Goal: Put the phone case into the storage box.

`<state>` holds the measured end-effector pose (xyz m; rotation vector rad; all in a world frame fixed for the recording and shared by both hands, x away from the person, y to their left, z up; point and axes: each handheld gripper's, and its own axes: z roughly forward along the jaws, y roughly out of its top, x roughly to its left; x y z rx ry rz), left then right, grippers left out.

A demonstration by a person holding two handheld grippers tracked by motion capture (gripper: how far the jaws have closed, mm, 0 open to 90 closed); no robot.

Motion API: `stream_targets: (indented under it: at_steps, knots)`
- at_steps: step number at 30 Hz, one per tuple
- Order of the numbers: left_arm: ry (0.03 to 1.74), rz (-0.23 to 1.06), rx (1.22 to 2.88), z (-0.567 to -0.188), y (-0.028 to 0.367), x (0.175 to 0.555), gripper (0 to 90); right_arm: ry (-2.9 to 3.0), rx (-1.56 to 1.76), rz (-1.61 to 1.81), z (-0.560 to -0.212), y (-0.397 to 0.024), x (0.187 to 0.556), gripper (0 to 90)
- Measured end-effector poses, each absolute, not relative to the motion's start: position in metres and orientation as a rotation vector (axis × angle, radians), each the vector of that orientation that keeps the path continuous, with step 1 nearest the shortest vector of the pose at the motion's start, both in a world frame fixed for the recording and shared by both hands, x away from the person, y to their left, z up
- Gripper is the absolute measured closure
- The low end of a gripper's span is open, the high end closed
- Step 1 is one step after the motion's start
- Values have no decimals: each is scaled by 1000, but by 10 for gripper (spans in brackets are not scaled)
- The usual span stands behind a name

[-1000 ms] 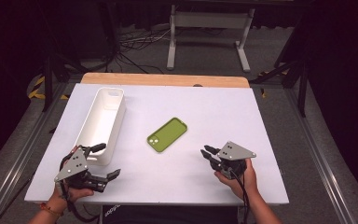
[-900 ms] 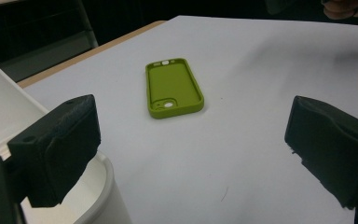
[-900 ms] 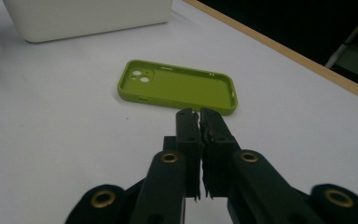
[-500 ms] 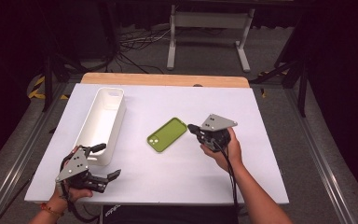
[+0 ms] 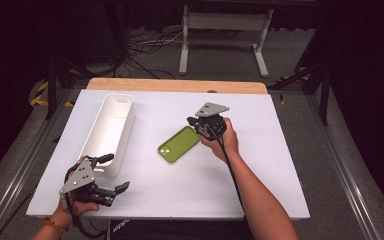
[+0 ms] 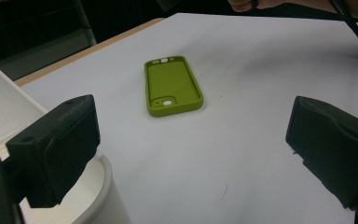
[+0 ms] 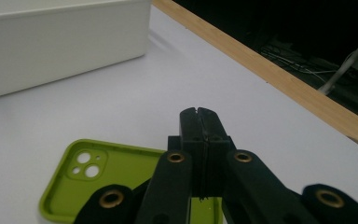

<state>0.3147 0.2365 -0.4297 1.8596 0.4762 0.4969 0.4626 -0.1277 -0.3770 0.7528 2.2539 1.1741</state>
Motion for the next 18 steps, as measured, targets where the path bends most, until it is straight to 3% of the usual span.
stream_targets:
  at_steps: [18]
  knots:
    - [463, 489, 1871, -431, 237, 315, 35, 2319, 896, 1076, -410, -105, 514, 900]
